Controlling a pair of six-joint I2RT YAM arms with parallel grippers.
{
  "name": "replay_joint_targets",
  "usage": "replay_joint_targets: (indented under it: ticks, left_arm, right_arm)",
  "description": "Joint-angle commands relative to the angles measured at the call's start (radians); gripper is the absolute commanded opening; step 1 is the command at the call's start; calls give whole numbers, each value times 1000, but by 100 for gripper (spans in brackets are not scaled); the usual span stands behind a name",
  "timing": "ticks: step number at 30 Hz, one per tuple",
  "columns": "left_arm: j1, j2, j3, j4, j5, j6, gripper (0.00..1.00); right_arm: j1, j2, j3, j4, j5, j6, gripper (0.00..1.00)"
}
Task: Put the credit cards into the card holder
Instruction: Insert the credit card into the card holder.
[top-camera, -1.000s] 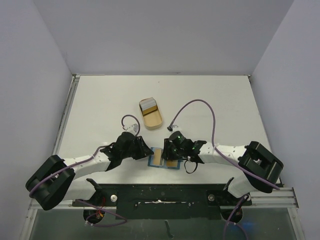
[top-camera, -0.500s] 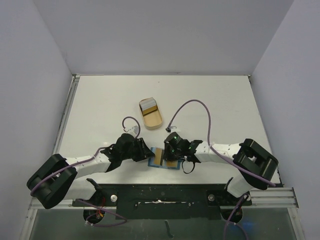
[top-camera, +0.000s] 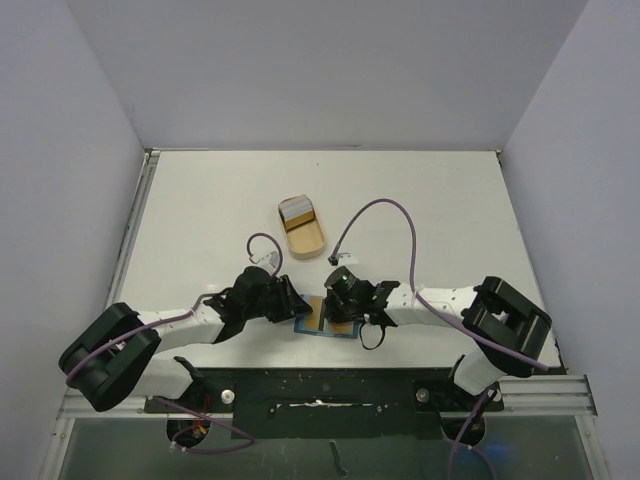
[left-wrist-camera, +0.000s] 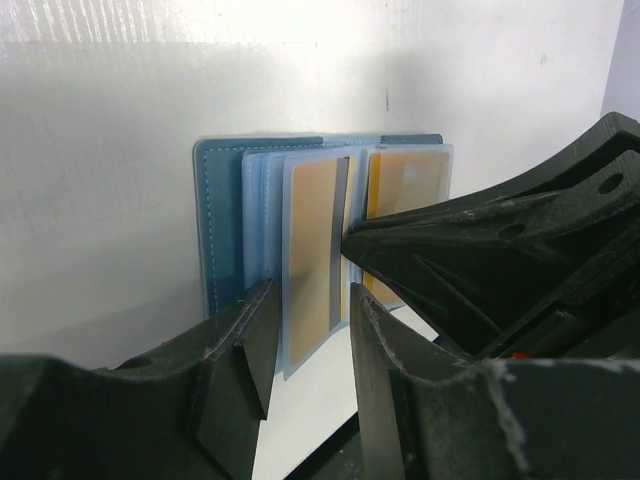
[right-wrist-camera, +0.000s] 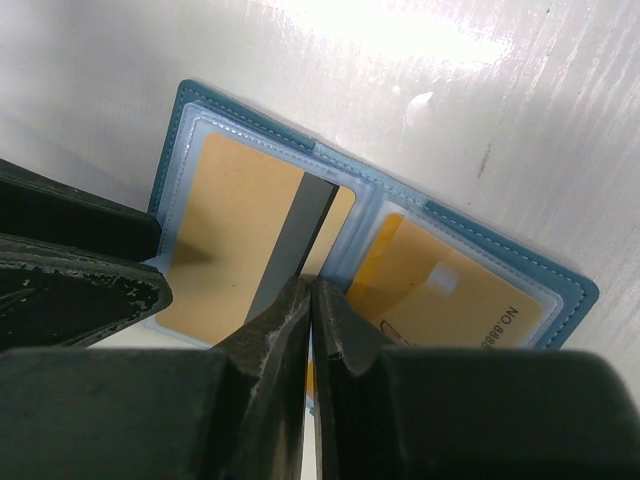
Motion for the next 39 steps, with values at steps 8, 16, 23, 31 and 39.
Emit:
replay_joint_targets:
  ticks: [8,16,23,31,39]
  left_arm:
    - [2,61,13,126,42,10,33]
    - [-14,13,32,124,71,-28,31]
    - [-29,-22,38,117,78,-49,30]
    - [-37,1,64,148,113,-46,30]
    - [-81,58,122,168,118,-37,31]
  right_arm:
    - [7,5,-29,13,25,9,6]
    - [10,3,-36,30,25,8,6]
    - [10,-27,-24,28,46,-1,15]
    - [10,-144,-42,30,111,-1,24]
    - [19,-363,-102,-33,242,65,36]
